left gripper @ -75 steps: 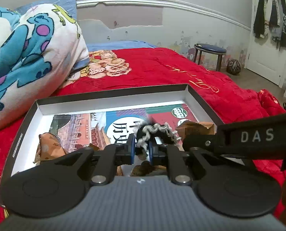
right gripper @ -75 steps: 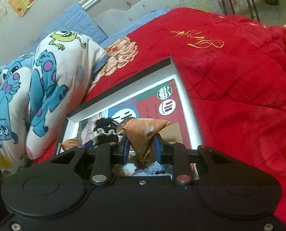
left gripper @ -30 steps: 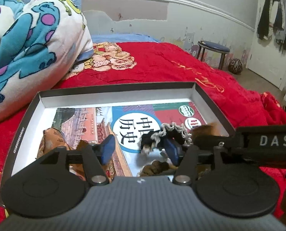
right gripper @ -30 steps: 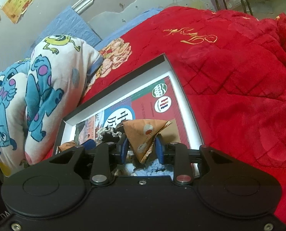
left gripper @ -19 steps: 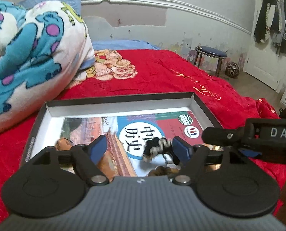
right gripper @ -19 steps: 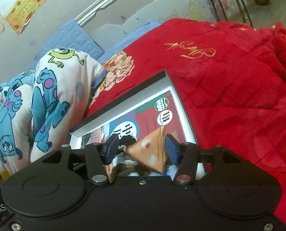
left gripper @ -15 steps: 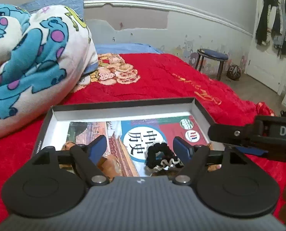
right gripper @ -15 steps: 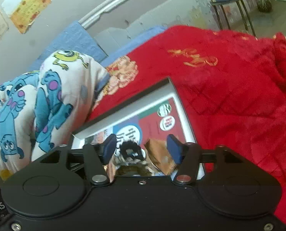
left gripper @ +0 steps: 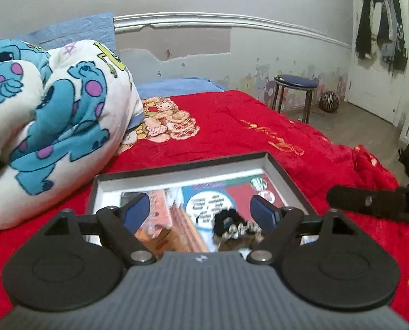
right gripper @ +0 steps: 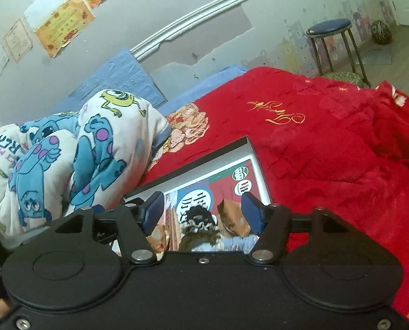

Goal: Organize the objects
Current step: 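Move both open grippers back down to the pile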

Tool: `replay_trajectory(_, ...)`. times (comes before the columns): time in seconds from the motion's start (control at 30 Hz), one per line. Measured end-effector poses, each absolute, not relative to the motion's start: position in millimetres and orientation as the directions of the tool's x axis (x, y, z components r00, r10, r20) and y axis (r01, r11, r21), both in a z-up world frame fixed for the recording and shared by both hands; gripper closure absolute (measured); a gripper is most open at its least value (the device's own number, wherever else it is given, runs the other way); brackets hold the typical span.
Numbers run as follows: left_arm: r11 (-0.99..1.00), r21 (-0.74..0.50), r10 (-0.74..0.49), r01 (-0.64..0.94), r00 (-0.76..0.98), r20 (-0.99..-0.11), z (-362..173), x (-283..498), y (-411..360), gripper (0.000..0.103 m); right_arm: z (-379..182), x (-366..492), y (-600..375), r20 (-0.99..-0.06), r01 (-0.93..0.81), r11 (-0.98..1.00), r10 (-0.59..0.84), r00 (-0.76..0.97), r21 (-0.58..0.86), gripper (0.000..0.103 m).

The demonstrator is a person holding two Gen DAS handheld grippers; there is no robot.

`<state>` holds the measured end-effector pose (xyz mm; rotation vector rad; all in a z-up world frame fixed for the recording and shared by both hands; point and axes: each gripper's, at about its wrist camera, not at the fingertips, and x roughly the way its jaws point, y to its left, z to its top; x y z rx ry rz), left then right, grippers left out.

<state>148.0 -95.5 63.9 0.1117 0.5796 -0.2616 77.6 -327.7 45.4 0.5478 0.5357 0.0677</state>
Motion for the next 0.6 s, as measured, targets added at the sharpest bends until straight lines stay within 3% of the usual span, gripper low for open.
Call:
replay_trajectory(0.3, 0.951, 0.011, -0.239, 0.308, 0.761, -0.604, 24.5, 95.6, -78.2, 0.013, 24.9, 51.6, -311.3, -0.566, 0.188, 0.874, 0.115, 0.817, 0.449, 0.038)
replay_trajectory(0.6, 0.944, 0.009, -0.232, 0.329, 0.684, -0.691, -43.6, 119.0, -105.7, 0.013, -2.3, 64.8, -287.2, -0.665, 0.189, 0.917, 0.101, 0.74, 0.351, 0.038)
